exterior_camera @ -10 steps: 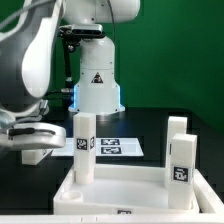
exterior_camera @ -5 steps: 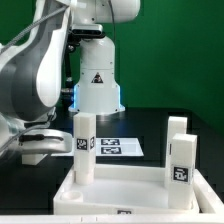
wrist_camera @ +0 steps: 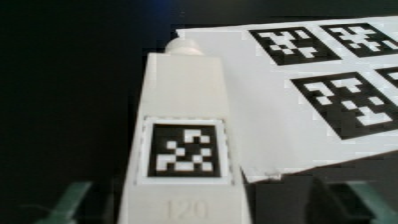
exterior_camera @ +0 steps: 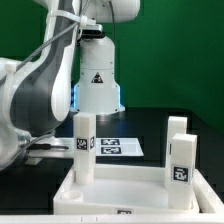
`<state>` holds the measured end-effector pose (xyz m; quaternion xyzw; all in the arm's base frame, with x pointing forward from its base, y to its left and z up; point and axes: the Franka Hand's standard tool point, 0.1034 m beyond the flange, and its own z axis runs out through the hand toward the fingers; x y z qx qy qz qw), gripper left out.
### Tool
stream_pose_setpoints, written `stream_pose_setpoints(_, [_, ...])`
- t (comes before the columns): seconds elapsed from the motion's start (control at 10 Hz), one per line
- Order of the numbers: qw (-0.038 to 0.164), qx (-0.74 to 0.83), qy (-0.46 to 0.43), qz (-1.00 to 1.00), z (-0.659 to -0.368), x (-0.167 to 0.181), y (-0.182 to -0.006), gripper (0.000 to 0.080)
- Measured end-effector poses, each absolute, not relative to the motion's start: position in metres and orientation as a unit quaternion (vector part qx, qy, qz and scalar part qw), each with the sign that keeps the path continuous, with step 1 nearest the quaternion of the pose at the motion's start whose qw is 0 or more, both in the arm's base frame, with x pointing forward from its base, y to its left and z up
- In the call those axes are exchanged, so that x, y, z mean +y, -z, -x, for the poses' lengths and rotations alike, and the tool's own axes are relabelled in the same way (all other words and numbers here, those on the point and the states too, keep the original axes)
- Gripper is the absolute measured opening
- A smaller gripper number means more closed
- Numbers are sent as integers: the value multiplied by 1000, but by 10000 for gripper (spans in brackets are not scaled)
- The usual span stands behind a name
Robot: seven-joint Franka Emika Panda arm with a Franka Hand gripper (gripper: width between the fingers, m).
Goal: Assemble desk
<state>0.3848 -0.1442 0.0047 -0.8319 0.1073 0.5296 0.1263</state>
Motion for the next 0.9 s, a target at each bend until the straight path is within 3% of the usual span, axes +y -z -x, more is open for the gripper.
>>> stream_pose_setpoints(0.1, [126,107,-529,832,-385,-144,-5,455])
stream_pose_setpoints(0.2, [125,104,-523,837,-387,-145,-5,282])
stream_pose_setpoints(0.5, [142,67,-489,858,-406,-148,-22,284])
stream_pose_setpoints(0.7, [150,51,-425,891,-441,-148,-74,284])
stream_pose_setpoints(0.8, [146,45,-393,907,-448,-142,-91,284])
stream_pose_setpoints(0.9, [141,48,-344,927,-449,-137,-92,284])
